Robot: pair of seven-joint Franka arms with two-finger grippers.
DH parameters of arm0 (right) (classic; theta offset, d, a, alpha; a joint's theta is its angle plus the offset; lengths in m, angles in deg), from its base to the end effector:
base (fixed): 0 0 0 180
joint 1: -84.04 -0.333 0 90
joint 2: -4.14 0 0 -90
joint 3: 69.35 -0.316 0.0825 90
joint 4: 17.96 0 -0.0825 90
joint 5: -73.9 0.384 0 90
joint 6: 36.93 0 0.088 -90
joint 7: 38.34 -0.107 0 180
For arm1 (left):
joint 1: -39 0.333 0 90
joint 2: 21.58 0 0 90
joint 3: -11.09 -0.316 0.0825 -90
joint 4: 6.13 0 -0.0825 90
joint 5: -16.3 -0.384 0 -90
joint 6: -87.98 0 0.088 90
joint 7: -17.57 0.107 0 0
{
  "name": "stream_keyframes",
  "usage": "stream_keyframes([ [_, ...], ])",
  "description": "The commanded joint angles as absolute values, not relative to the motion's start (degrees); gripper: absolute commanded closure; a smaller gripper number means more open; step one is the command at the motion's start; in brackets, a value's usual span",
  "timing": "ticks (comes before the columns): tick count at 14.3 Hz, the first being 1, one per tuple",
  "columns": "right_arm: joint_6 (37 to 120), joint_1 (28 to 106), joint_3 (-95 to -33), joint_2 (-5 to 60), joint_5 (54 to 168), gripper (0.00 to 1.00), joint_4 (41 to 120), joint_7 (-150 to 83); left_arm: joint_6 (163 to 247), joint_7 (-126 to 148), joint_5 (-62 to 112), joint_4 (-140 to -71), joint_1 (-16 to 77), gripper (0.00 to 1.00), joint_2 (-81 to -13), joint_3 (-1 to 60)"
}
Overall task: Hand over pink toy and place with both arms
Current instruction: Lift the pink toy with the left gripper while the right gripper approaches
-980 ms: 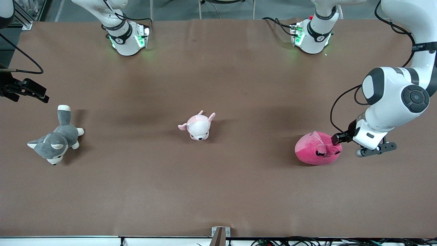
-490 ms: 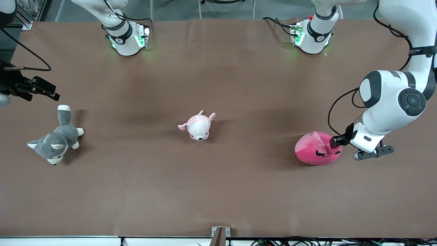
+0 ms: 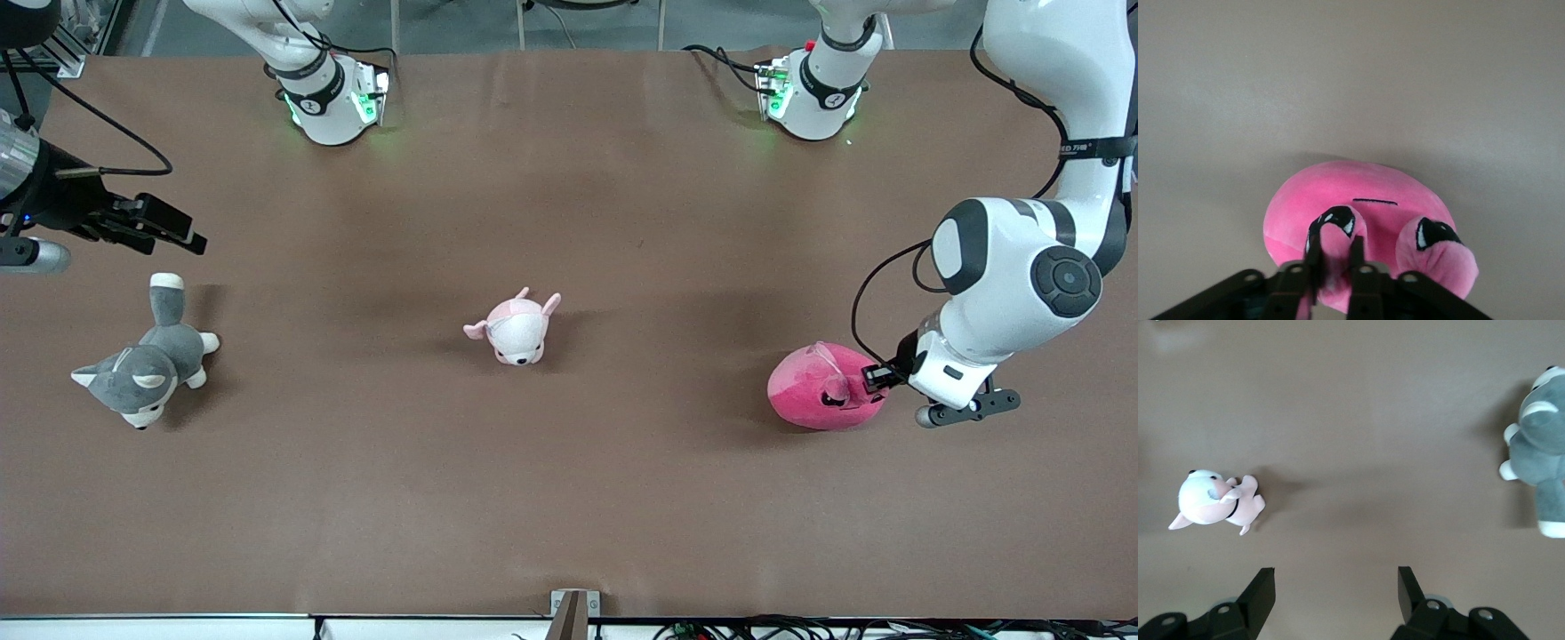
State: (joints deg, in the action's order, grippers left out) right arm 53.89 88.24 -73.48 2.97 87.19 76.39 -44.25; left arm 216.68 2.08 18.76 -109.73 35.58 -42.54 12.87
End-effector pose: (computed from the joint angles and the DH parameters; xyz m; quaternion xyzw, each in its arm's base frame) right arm 0.5477 0.0240 0.6039 -0.9916 0.0559 0.0263 0.1137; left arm 0.6460 -0.0585 0.3485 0.9937 0.1036 0.0315 0.0289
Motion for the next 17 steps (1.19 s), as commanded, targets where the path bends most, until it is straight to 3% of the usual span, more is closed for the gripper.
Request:
stream_keyframes([
  [1,53.2,86.9,-73.4,2.9,90.6,0.2,76.0,-45.5,217.0,1.1,20.9,-109.1,35.7,1.0,-42.7,13.1],
  [4,53.1,84.9,-73.3,3.0,94.1,0.23,76.0,-46.9,215.3,1.3,21.2,-109.1,35.7,1.0,-41.0,14.5],
  [8,53.0,82.5,-73.4,3.3,99.4,0.24,76.0,-56.4,206.9,1.0,30.0,-107.3,35.5,1.0,-37.8,17.0],
  [12,49.7,83.4,-72.9,5.2,107.2,0.24,76.0,-56.0,195.3,-3.3,30.1,-99.4,35.7,1.0,-37.2,22.4],
  [17,49.3,83.5,-72.9,5.5,108.2,0.24,75.9,-56.5,191.6,-12.3,30.5,-92.1,35.5,1.0,-37.4,31.6],
])
